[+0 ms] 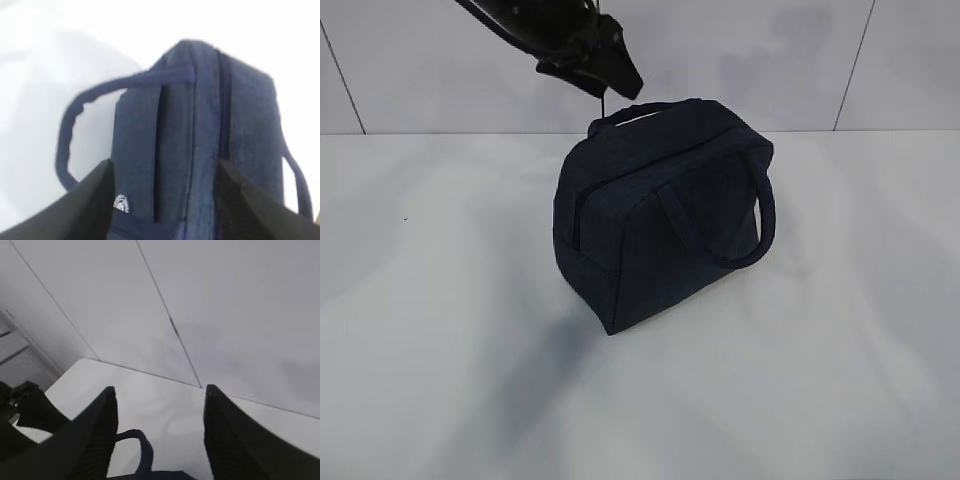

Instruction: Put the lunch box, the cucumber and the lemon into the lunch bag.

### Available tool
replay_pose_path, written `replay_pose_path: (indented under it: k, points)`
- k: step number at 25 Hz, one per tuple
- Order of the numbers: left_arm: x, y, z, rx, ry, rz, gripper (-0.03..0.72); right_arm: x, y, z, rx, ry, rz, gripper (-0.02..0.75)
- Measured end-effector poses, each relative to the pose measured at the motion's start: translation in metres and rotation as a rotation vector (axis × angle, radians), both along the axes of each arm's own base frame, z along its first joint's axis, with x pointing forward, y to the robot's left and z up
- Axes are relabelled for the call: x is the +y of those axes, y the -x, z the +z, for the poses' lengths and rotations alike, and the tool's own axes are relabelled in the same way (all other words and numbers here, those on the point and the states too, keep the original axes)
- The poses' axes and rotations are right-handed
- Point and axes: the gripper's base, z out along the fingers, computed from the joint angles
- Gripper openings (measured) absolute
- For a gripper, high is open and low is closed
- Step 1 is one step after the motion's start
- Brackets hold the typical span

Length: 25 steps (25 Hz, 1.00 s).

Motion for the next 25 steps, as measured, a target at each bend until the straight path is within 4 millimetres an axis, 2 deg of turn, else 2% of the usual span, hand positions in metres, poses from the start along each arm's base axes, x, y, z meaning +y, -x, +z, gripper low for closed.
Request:
replay_pose_path:
  k: [3, 7, 10, 15, 20, 25]
  points:
    - [0.008, 0.008, 0.030, -0.066, 0.025, 0.017, 0.450, 0.002, 0.009, 0.013, 0.040, 0.002, 0.014, 0.414]
    - [0.015, 0.025, 0.070, -0.153, 0.045, 0.021, 0.422, 0.001, 0.036, 0.052, 0.047, 0.040, -0.023, 0.388]
    - [0.021, 0.041, 0.099, -0.213, 0.060, 0.026, 0.408, -0.001, 0.068, 0.084, 0.015, 0.096, -0.069, 0.360]
    - [0.033, 0.066, 0.135, -0.265, 0.062, 0.048, 0.402, -0.004, 0.140, 0.130, -0.015, 0.239, -0.164, 0.350]
    - [0.045, 0.102, 0.168, -0.274, 0.053, 0.028, 0.353, -0.006, 0.205, 0.146, 0.056, 0.341, -0.209, 0.349]
    - [0.060, 0.143, 0.204, -0.345, 0.083, 0.033, 0.335, -0.003, 0.267, 0.141, 0.063, 0.338, -0.234, 0.349]
